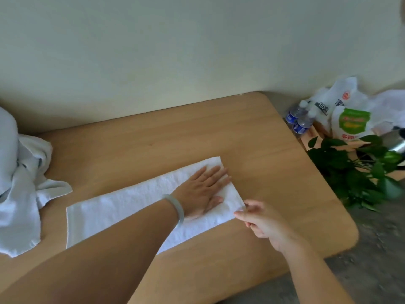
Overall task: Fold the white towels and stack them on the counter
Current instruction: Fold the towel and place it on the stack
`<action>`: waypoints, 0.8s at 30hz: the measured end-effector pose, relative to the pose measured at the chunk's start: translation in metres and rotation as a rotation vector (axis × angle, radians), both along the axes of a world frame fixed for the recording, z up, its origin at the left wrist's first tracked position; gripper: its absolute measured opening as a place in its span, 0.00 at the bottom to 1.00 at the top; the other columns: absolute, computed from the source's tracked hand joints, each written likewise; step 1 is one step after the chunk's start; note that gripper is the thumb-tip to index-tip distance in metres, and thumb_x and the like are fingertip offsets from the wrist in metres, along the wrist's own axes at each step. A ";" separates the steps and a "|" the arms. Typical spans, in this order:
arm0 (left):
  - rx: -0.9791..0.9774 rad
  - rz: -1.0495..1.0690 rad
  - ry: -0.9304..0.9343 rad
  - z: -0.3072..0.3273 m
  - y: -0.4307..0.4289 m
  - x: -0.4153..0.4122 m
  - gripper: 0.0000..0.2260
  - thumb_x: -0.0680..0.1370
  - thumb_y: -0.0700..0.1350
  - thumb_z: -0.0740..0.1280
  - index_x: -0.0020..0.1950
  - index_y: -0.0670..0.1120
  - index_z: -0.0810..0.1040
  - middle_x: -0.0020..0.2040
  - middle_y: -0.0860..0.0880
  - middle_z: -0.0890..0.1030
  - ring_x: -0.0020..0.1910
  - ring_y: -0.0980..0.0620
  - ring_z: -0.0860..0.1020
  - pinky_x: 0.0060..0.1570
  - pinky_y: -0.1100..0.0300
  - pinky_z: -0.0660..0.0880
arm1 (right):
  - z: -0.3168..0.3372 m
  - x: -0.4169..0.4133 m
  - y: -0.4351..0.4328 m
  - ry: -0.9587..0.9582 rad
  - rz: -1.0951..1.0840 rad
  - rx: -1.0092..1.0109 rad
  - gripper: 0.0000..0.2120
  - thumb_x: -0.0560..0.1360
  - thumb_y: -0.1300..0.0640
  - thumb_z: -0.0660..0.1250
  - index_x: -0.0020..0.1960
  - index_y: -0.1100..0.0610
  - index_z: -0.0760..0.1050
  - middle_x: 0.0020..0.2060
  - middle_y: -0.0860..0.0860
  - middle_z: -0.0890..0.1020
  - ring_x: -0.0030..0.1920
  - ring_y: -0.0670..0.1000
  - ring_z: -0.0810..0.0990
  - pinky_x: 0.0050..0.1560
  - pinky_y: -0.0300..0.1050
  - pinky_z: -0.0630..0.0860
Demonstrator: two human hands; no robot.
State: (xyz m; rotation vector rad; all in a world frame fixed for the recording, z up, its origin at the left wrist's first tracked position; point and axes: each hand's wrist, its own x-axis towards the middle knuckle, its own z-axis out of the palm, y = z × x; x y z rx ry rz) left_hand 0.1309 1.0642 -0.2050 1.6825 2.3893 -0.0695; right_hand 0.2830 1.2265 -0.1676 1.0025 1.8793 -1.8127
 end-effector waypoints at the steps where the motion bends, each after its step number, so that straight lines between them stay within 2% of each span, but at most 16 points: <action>1: 0.036 0.008 0.026 -0.003 -0.003 0.003 0.26 0.84 0.57 0.43 0.80 0.52 0.40 0.80 0.52 0.38 0.78 0.54 0.35 0.76 0.52 0.35 | 0.000 0.000 0.001 -0.002 -0.019 -0.013 0.03 0.73 0.59 0.73 0.43 0.56 0.80 0.27 0.53 0.71 0.19 0.43 0.62 0.19 0.35 0.54; 3: 0.077 0.027 0.058 -0.005 -0.005 0.006 0.25 0.84 0.57 0.43 0.80 0.52 0.41 0.80 0.52 0.39 0.78 0.55 0.36 0.76 0.52 0.36 | -0.004 0.004 0.004 0.006 -0.063 -0.051 0.05 0.74 0.60 0.72 0.39 0.57 0.79 0.27 0.54 0.72 0.19 0.46 0.58 0.20 0.36 0.53; 6: 0.092 0.037 0.060 -0.006 -0.003 0.005 0.25 0.84 0.57 0.43 0.80 0.53 0.41 0.80 0.51 0.40 0.78 0.55 0.36 0.77 0.51 0.39 | -0.009 0.010 0.009 0.031 -0.084 -0.112 0.07 0.76 0.59 0.69 0.40 0.61 0.78 0.27 0.55 0.73 0.19 0.46 0.56 0.21 0.36 0.50; 8: 0.095 0.033 0.049 -0.007 -0.004 0.003 0.26 0.84 0.57 0.43 0.80 0.52 0.41 0.80 0.51 0.40 0.78 0.55 0.36 0.77 0.51 0.39 | -0.009 0.008 0.004 0.044 -0.114 -0.098 0.11 0.77 0.57 0.68 0.38 0.61 0.74 0.25 0.55 0.73 0.18 0.47 0.57 0.22 0.37 0.49; 10: 0.094 0.023 0.052 -0.007 -0.005 0.003 0.26 0.84 0.57 0.43 0.80 0.52 0.41 0.80 0.50 0.40 0.78 0.54 0.36 0.77 0.50 0.40 | -0.008 0.002 -0.006 0.014 -0.175 -0.021 0.17 0.77 0.53 0.67 0.34 0.60 0.69 0.24 0.54 0.71 0.17 0.47 0.58 0.21 0.36 0.51; 13: 0.066 0.034 0.057 -0.009 -0.004 0.003 0.26 0.84 0.59 0.42 0.80 0.54 0.40 0.80 0.48 0.36 0.77 0.53 0.34 0.77 0.50 0.37 | -0.008 -0.005 -0.019 -0.063 -0.156 0.214 0.18 0.74 0.50 0.68 0.31 0.58 0.67 0.23 0.53 0.72 0.19 0.47 0.65 0.24 0.39 0.61; 14: 0.049 0.035 0.054 -0.007 -0.004 0.002 0.26 0.84 0.59 0.41 0.80 0.55 0.39 0.79 0.48 0.35 0.77 0.52 0.33 0.77 0.50 0.37 | -0.005 -0.008 -0.022 -0.088 -0.106 0.307 0.16 0.74 0.49 0.68 0.33 0.57 0.69 0.25 0.52 0.75 0.22 0.47 0.70 0.28 0.40 0.65; 15: 0.031 0.025 0.041 -0.005 -0.004 0.000 0.26 0.84 0.59 0.42 0.80 0.55 0.39 0.79 0.47 0.34 0.77 0.52 0.32 0.77 0.50 0.36 | 0.001 -0.011 -0.024 -0.116 -0.036 0.428 0.13 0.74 0.48 0.68 0.40 0.57 0.72 0.31 0.51 0.79 0.29 0.48 0.76 0.33 0.42 0.69; 16: 0.024 0.018 0.015 -0.001 -0.004 0.000 0.26 0.84 0.59 0.42 0.80 0.56 0.39 0.79 0.47 0.33 0.77 0.51 0.31 0.76 0.50 0.35 | 0.006 -0.016 -0.025 -0.149 0.046 0.603 0.13 0.75 0.47 0.67 0.50 0.56 0.73 0.41 0.51 0.81 0.40 0.50 0.81 0.39 0.44 0.71; 17: 0.040 0.034 -0.003 0.003 -0.005 0.001 0.26 0.84 0.58 0.43 0.80 0.55 0.39 0.79 0.46 0.34 0.77 0.51 0.32 0.76 0.50 0.35 | 0.009 -0.023 -0.027 -0.149 0.114 0.819 0.18 0.76 0.48 0.67 0.60 0.56 0.70 0.51 0.52 0.80 0.52 0.53 0.79 0.46 0.46 0.72; 18: 0.081 0.094 0.001 0.006 -0.009 0.003 0.26 0.84 0.57 0.44 0.80 0.53 0.41 0.80 0.46 0.38 0.78 0.49 0.35 0.77 0.50 0.36 | 0.013 -0.033 -0.031 -0.063 0.149 1.027 0.21 0.76 0.51 0.66 0.65 0.57 0.68 0.58 0.53 0.77 0.59 0.55 0.76 0.53 0.47 0.72; 19: 0.129 0.208 0.031 0.009 -0.015 0.008 0.26 0.84 0.55 0.44 0.81 0.50 0.45 0.81 0.44 0.44 0.79 0.47 0.40 0.77 0.48 0.40 | 0.015 -0.047 -0.039 0.122 0.154 1.183 0.20 0.76 0.55 0.66 0.66 0.58 0.70 0.60 0.54 0.76 0.61 0.57 0.74 0.58 0.49 0.72; 21: 0.199 0.557 0.086 0.012 -0.037 0.022 0.26 0.82 0.53 0.46 0.79 0.45 0.57 0.78 0.41 0.59 0.79 0.43 0.53 0.76 0.42 0.50 | 0.011 -0.078 -0.060 0.458 0.236 1.293 0.17 0.75 0.60 0.64 0.63 0.61 0.75 0.63 0.57 0.76 0.63 0.60 0.75 0.61 0.54 0.73; 22: 0.216 0.704 0.104 0.008 -0.052 0.029 0.26 0.81 0.54 0.47 0.78 0.45 0.61 0.77 0.40 0.63 0.77 0.40 0.58 0.74 0.39 0.52 | 0.003 -0.092 -0.070 0.537 0.336 1.267 0.18 0.77 0.58 0.59 0.65 0.61 0.74 0.67 0.58 0.74 0.66 0.60 0.73 0.64 0.54 0.71; 24: 0.172 0.856 0.068 -0.003 -0.087 0.039 0.27 0.81 0.58 0.47 0.78 0.50 0.62 0.77 0.43 0.64 0.76 0.39 0.60 0.71 0.36 0.50 | -0.020 -0.108 -0.081 0.500 0.619 1.184 0.28 0.78 0.47 0.46 0.73 0.57 0.66 0.75 0.56 0.62 0.75 0.57 0.61 0.74 0.52 0.54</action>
